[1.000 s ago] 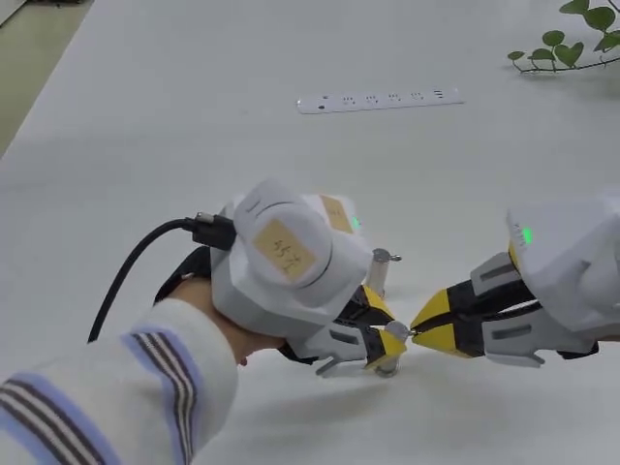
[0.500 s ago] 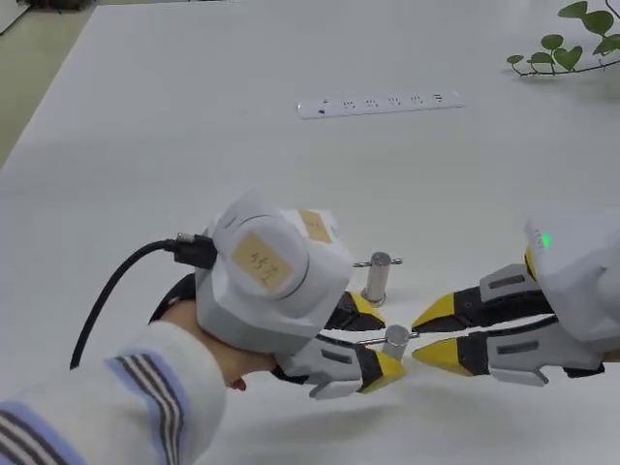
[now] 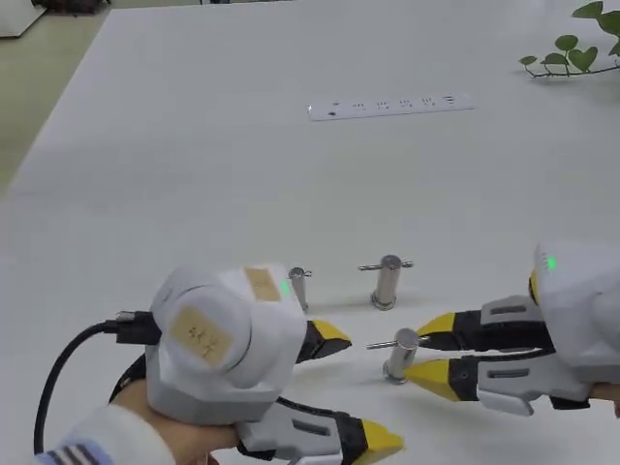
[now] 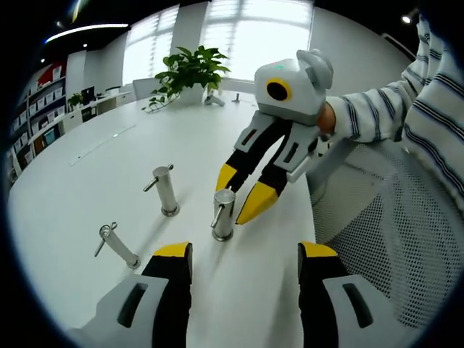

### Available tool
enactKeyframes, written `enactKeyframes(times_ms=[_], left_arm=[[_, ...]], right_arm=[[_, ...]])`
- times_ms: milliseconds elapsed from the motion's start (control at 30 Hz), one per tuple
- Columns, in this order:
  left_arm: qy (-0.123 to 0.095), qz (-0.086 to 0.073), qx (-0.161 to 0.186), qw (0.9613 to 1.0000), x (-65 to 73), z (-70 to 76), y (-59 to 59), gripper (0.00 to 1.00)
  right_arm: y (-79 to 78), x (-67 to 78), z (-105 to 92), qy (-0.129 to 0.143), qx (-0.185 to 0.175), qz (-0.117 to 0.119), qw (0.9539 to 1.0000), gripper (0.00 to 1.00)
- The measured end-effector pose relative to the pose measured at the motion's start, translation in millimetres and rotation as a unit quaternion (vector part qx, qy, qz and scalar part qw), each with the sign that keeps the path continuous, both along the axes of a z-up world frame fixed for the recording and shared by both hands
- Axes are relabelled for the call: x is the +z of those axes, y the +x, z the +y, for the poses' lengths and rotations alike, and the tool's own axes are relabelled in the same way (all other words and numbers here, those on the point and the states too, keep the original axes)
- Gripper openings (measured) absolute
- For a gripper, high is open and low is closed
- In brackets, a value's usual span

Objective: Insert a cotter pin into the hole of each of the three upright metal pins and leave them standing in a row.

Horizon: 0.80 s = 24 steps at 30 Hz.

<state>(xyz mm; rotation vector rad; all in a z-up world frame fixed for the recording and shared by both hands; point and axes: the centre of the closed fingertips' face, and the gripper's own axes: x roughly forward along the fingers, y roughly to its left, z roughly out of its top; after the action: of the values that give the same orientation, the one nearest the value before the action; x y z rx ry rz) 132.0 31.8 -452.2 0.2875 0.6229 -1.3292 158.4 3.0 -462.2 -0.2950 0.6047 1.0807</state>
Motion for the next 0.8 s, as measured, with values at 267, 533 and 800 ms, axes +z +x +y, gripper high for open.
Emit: enactKeyframes(times_ms=[267, 533, 800], left_arm=[[-0.021, 0.002, 0.020, 0.9996, 7.7, -1.0, -5.8, 0.84], [-0.030, 0.001, 0.028, 0.9992, 13.0, -0.1, -13.1, 0.96], [-0.025, 0.005, 0.023, 0.9994, 11.3, 1.2, -18.1, 0.98]], right_arm=[[2.1, -7.6, 5.1, 0.012, -0.005, 0.010, 0.9999, 0.14], [4.7, -10.9, 8.6, 0.026, -0.010, 0.017, 0.9995, 0.13], [7.7, -13.2, 8.9, 0.030, -0.018, 0.023, 0.9991, 0.11]])
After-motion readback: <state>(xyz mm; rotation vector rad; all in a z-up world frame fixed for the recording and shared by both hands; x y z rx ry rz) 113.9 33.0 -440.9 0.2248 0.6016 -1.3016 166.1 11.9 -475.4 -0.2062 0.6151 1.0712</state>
